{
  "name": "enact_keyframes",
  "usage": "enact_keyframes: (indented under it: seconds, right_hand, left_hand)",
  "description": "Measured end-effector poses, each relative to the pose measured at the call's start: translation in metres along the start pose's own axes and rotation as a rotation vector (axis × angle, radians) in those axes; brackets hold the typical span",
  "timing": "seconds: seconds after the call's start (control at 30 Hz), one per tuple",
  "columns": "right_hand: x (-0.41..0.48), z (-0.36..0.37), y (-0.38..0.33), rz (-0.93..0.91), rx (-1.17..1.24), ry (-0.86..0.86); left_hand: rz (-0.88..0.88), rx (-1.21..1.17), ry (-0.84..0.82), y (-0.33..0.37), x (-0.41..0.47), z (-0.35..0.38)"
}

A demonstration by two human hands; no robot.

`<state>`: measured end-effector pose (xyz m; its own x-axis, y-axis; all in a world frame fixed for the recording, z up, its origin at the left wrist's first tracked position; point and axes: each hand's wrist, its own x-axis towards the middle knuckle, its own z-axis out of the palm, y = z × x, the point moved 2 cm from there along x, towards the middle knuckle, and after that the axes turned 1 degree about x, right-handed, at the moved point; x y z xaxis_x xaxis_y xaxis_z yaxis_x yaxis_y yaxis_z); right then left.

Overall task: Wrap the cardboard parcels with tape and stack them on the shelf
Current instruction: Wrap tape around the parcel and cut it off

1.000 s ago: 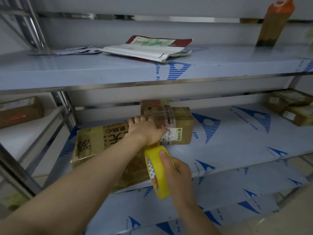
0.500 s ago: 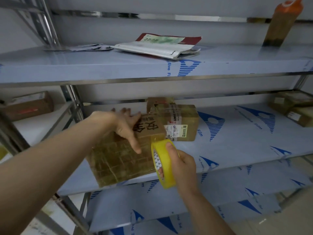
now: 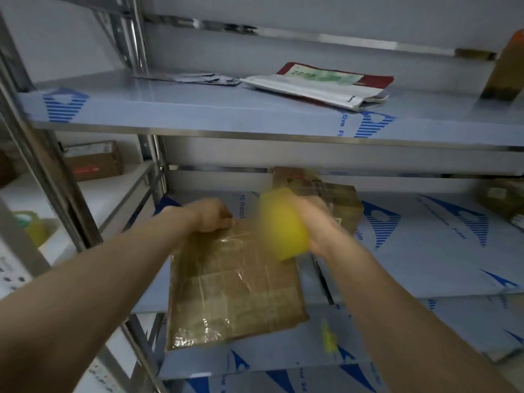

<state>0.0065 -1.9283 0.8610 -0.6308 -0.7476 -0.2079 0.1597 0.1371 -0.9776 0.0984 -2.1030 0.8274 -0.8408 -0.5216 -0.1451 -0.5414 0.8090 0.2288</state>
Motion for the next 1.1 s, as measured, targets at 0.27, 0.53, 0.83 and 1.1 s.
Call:
enact_keyframes:
  seconds: [0.27, 0.53, 0.83, 1.1]
  right_hand:
    - [0.07, 0.009, -0.005, 0.088, 0.019, 0.066]
    - [0.096, -0.002, 0.022, -0.008, -0.065, 0.074]
    - [0.039, -0.005, 0.022, -0.056, -0.089, 0.107]
    - [-0.069, -0.025, 0.058, 0.035, -0.119, 0.14]
  left_hand:
    - [0.105, 0.127, -0.373, 0.05, -0.031, 0.085]
    - [0.051, 0.181, -0.157, 0.024, -0.006, 0.083]
    - [-0.009, 0.177, -0.114, 0.023, -0.001, 0.091]
    - [-0.033, 0.171, -0.107, 0.024, 0.003, 0.091]
